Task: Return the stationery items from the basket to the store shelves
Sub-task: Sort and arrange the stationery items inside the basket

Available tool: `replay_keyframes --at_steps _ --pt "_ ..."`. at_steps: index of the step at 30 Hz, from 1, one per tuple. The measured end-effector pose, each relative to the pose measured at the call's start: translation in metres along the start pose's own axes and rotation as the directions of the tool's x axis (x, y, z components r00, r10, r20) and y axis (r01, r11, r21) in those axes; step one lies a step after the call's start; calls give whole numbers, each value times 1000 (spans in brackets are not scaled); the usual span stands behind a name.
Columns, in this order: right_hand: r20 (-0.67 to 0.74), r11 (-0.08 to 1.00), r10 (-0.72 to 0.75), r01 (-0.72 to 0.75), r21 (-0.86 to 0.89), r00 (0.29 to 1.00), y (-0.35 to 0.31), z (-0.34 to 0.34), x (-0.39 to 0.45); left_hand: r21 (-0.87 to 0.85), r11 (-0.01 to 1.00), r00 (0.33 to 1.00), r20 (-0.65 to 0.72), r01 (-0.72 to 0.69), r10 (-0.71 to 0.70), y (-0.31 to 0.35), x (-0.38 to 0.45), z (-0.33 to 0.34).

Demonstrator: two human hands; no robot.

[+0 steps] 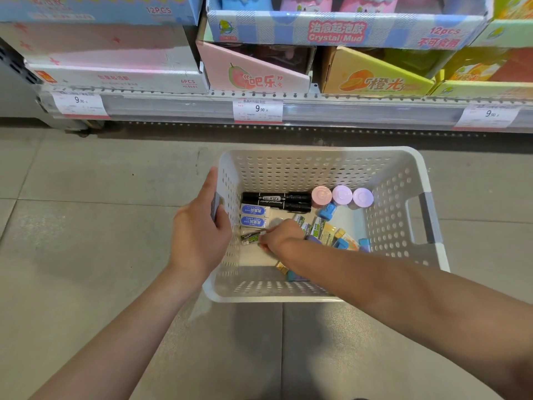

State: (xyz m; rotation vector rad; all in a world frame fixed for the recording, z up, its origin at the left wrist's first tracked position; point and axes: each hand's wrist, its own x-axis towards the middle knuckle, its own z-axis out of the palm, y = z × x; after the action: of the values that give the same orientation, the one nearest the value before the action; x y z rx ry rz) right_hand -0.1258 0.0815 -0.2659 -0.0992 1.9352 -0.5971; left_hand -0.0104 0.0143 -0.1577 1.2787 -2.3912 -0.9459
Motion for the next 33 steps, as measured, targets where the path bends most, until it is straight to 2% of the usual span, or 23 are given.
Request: replay_keyframes --at_steps 8,13,16,19,20,23,26,30,33 --pt "25 994 -39 41 -105 999 0 -3 9 -28 1000 1000 24 10 -9 -2 0 1" --pt "65 965 -105 117 -234 992 -2 -4 7 -27 1000 1000 4 9 -9 -3 1 1" --pt "90 877 -189 209 -433 978 -3 -6 -1 -23 1000 1000 2 5 -5 -2 0 0" --pt "105 784 -341 345 -516 934 -4 -23 -16 -8 1000 1000 -4 16 -16 -3 0 0" --pt "89 721 -419 391 -572 903 -5 -33 -21 -3 1000 1000 -9 15 -15 -4 1 1" --pt "127 385 -598 423 -821 791 -5 -58 -32 4 1000 1000 -13 2 -2 -3 0 1" --pt "282 116 -537 401 -909 795 2 -65 -31 3 1000 1000 -8 3 -3 -3 0 1" --pt "374 -75 -510 393 -916 774 4 -64 -27 33 999 1000 -11 -11 11 -3 0 1" --pt "405 -163 -528 378 -911 747 1 -61 -25 51 998 999 -23 -20 22 -3 0 1"
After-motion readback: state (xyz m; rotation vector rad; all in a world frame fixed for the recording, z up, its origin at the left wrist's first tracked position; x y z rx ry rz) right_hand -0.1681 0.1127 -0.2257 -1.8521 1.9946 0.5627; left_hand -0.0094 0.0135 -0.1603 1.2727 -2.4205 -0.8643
